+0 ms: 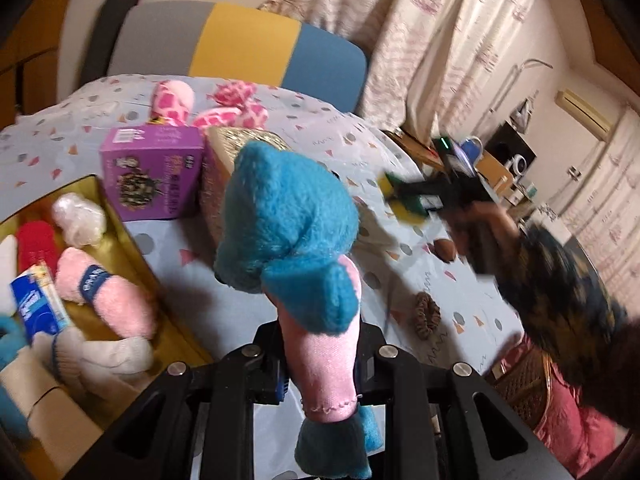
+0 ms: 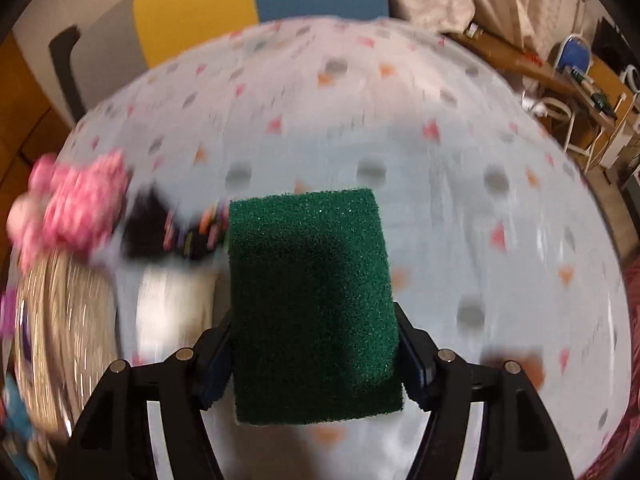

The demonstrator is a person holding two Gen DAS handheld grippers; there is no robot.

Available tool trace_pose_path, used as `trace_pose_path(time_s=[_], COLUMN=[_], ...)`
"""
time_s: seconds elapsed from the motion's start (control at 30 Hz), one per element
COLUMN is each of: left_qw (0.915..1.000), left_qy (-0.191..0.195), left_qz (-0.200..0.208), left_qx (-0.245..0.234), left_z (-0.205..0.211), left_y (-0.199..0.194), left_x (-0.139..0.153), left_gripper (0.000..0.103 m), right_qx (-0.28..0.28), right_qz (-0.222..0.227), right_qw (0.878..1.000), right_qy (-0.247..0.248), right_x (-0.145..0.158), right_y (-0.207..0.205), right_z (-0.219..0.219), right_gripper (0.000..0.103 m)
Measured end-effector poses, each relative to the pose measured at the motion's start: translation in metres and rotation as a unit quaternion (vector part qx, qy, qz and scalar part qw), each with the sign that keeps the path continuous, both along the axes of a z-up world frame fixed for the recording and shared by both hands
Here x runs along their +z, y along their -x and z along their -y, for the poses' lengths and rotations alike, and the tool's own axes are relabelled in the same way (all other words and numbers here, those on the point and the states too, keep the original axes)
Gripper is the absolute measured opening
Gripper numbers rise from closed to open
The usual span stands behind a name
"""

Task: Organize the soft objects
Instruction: 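Carry the blue-and-pink plush into the gold tin and open left tool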

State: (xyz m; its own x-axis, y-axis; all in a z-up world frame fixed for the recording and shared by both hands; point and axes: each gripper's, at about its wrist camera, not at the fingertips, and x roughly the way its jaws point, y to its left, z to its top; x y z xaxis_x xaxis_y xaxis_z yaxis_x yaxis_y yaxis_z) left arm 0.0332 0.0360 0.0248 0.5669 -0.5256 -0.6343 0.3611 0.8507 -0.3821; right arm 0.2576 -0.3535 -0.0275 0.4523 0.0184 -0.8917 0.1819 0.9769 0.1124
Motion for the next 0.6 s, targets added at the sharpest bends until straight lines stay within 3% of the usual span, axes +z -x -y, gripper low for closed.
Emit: trace_pose_path(time_s=[0.17, 0.3, 0.47, 0.53, 0.6], left_qw=[0.999, 0.9969, 0.9927, 0.991, 0.989], left_qy=[-0.026, -0.046, -0.073, -0.078, -0.085], left_qz=[0.01, 0.014, 0.027, 0.032, 0.039], left_qx=[0.034, 0.062, 0.092, 0.104, 0.115], left_z=[-0.013, -0.024, -0.037, -0.044, -0.05], left_y=[0.01, 0.019, 0.032, 0.036, 0.04], left_x=[0.005, 0.006, 0.009, 0.01, 0.011], left_gripper=[0.023, 0.023, 0.023, 0.024, 0.024], right_qx=[0.035, 0.066, 0.086, 0.083, 0.069], right_qz=[-0.035, -0.033, -0.033, -0.011, -0.003], right_qw=[0.999, 0.997, 0.996, 0.996, 0.997], right_qy=[-0.022, -0.013, 0.005, 0.037, 0.037], right_x=[-0.025, -0.04, -0.066, -0.067, -0.068], right_y=[0.077, 0.12, 0.136, 0.141, 0.142], right_z=[-0.026, -0.06, -0.1, -0.109, -0.112], right_gripper=[0.07, 0.07, 0.07, 0.07, 0.07])
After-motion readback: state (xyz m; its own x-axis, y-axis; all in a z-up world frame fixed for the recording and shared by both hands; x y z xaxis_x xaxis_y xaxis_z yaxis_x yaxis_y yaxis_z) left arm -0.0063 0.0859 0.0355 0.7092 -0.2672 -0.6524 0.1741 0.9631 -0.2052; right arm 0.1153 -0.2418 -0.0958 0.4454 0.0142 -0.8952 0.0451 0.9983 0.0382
